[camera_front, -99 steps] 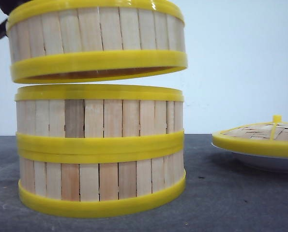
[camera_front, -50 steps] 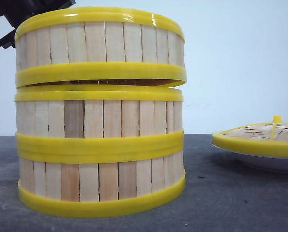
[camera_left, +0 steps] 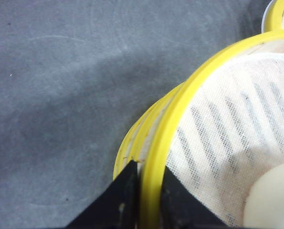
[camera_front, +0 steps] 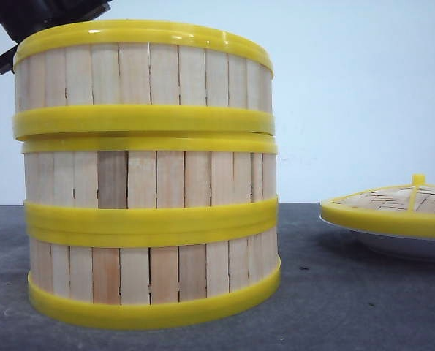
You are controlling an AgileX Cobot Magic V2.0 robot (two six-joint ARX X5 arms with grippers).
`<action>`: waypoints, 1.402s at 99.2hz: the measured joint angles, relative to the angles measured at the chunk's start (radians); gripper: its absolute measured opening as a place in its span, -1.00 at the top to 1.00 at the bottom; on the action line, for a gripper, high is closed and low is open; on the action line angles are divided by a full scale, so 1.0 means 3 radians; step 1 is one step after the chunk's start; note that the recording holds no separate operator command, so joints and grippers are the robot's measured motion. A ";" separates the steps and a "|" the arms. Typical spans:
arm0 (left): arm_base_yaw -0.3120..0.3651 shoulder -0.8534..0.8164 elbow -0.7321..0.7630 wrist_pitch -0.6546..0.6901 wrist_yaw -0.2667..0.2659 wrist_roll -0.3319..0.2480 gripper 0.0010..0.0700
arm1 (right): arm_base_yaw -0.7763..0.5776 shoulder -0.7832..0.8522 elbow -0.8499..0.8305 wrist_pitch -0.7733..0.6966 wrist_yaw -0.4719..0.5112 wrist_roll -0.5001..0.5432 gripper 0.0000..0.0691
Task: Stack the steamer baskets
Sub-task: 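Lift the basket with the left gripper and lower it onto the stack, then open the left gripper and withdraw it upward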
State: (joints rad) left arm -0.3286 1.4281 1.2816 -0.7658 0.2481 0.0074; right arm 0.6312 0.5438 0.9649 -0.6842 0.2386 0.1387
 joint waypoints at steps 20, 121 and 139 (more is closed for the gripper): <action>0.0000 0.0075 0.0014 0.0006 -0.0004 -0.0004 0.95 | 0.0000 0.0000 0.0000 0.0000 0.0000 0.0000 -0.20; -0.0130 -0.0041 0.0031 0.0393 0.0019 -0.0097 0.35 | 0.0000 0.0000 0.0000 -0.0037 0.0003 0.0003 -0.20; -0.0025 -0.0738 0.0032 0.0730 -0.0135 -0.0153 0.35 | 0.0000 0.0092 0.0000 -0.0088 0.0113 0.0051 -0.20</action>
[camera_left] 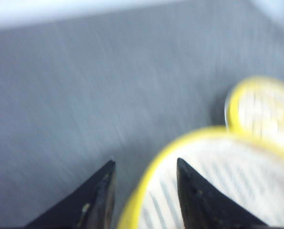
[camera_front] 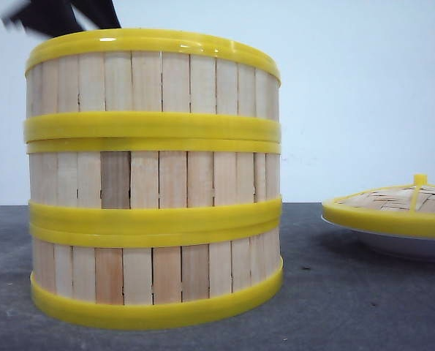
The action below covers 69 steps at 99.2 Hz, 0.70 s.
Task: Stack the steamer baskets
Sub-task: 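Open the left gripper and withdraw it upward, then lower the right gripper and grasp the yellow knob of the woven lid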
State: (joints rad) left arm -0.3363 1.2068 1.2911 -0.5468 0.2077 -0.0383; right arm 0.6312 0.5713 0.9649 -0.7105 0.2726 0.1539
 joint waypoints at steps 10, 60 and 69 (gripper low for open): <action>0.0032 -0.0395 0.0000 -0.0027 -0.0253 -0.0004 0.35 | 0.0000 0.0139 0.0000 -0.0098 0.0070 0.0064 -0.20; 0.0183 -0.1811 -0.0431 -0.0478 -0.0507 0.0043 0.35 | -0.0563 0.1092 0.0000 -0.0080 0.0043 0.0198 -0.20; 0.0183 -0.2033 -0.0699 -0.0520 -0.0421 0.0045 0.35 | -0.0755 0.1308 0.0000 0.0017 -0.0094 0.0201 -0.20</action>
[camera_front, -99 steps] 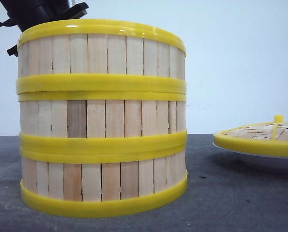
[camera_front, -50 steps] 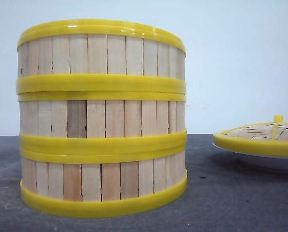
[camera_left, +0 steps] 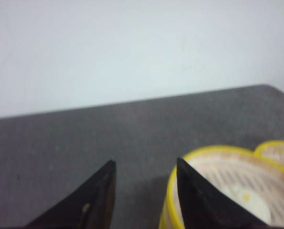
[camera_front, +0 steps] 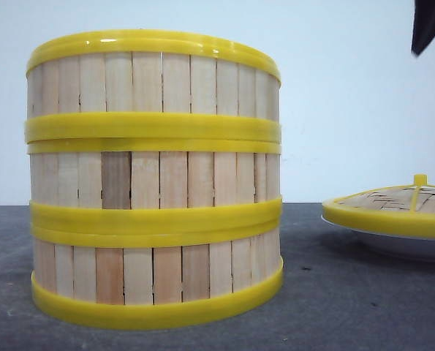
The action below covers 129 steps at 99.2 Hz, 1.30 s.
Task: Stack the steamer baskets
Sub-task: 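Lower the right gripper and grasp the yellow knob of the woven lid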
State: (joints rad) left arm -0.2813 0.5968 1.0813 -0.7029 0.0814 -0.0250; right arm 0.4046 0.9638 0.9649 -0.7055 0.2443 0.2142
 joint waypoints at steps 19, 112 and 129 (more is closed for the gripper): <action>0.0000 -0.0364 -0.0249 -0.0230 0.0126 0.0000 0.35 | -0.0420 0.0474 0.0000 0.0220 -0.0299 0.0000 -0.20; 0.0003 -0.0439 -0.0248 -0.0340 0.0125 0.0024 0.35 | -0.0704 0.1535 0.0000 0.0702 -0.0638 0.0001 0.26; 0.0003 -0.0439 -0.0248 -0.0340 0.0125 0.0038 0.35 | -0.0704 0.1535 0.0000 0.0776 -0.0638 0.0000 0.60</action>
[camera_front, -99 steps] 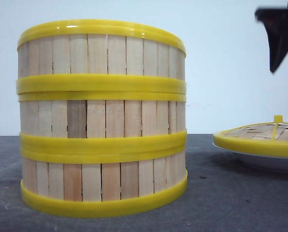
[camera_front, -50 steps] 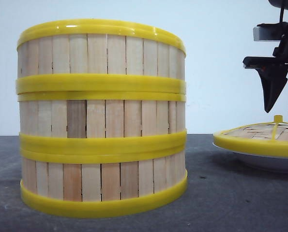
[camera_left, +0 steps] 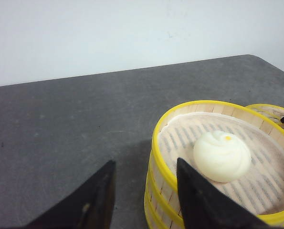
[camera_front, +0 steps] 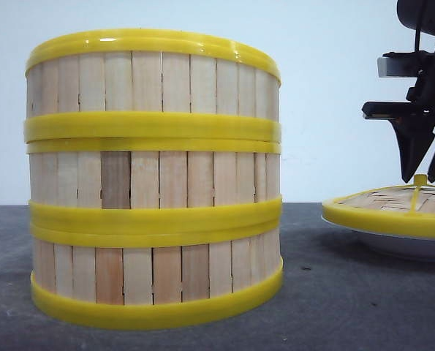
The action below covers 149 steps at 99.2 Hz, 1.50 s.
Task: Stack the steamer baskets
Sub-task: 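Lower the right gripper and grasp the yellow knob of the woven lid, then lift the lid off the white plate and place it atop the stack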
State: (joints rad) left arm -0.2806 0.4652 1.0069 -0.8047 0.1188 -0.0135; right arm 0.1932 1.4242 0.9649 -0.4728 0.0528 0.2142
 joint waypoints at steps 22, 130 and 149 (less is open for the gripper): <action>0.0000 0.0000 0.0000 0.0001 0.0000 0.0011 0.35 | 0.0000 0.0014 0.0000 -0.0004 0.0000 0.0001 0.67; 0.0000 0.0000 0.0000 0.0003 0.0000 0.0045 0.35 | 0.0000 -0.0289 0.0404 -0.0437 -0.0001 -0.0130 0.84; 0.0000 0.0000 0.0000 0.0003 0.0000 0.0046 0.35 | 0.0050 -0.0346 0.0931 -0.0833 -0.0099 -0.0233 0.84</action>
State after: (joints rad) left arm -0.2806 0.4652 1.0069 -0.8040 0.1188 0.0002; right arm 0.2081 1.3205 1.2442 -0.7227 0.0231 0.1444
